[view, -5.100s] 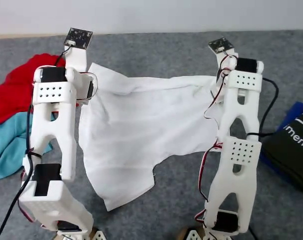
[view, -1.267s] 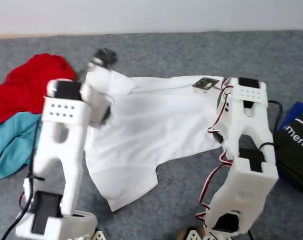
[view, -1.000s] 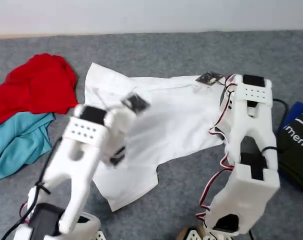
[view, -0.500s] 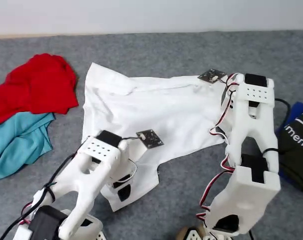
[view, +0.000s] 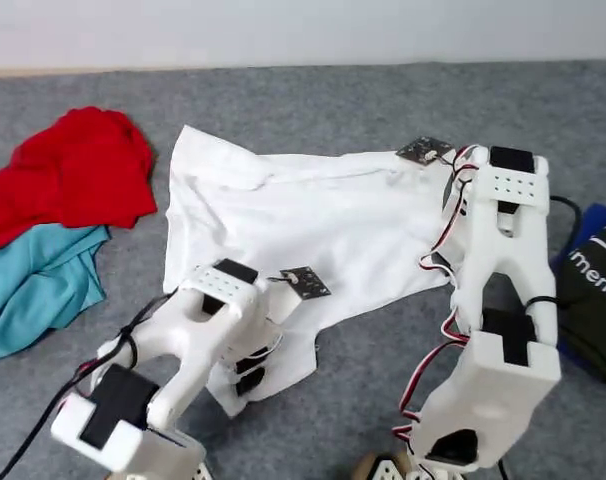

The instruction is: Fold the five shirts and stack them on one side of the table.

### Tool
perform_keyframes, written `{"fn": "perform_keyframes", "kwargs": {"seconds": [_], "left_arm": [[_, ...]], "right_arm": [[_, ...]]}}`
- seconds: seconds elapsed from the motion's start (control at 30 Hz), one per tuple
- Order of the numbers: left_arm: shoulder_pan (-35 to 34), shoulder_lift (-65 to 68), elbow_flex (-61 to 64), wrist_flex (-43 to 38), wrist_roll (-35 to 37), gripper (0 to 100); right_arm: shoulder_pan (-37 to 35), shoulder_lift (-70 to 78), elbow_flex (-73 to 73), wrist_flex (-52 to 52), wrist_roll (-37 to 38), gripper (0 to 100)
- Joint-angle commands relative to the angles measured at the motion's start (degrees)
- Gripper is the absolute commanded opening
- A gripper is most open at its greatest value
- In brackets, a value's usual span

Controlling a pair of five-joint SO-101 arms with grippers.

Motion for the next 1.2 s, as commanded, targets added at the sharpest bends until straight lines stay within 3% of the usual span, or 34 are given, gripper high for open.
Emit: {"fn": "perform_keyframes", "kwargs": {"seconds": [0.0,0.47,0.83,1.17], "left_arm": [[-0.5,1.8,-2.6,-0.2,-0.2,0],[-1.5,-34.8,-26.9,22.2,3.1,0],[-20.2,-38.2,-61.3,21.8,3.1,0],[-22.6,-38.6,-89.1,18.7,2.8,0]], "right_arm": [[0.5,-5.6,-3.5,1.5,-0.4,1.0],[0.1,-21.5,-3.5,5.8,-0.5,1.0],[0.1,-44.0,-3.5,9.1,-1.1,1.0],[-0.6,-61.0,-9.6,7.0,-3.4,1.0]]}}
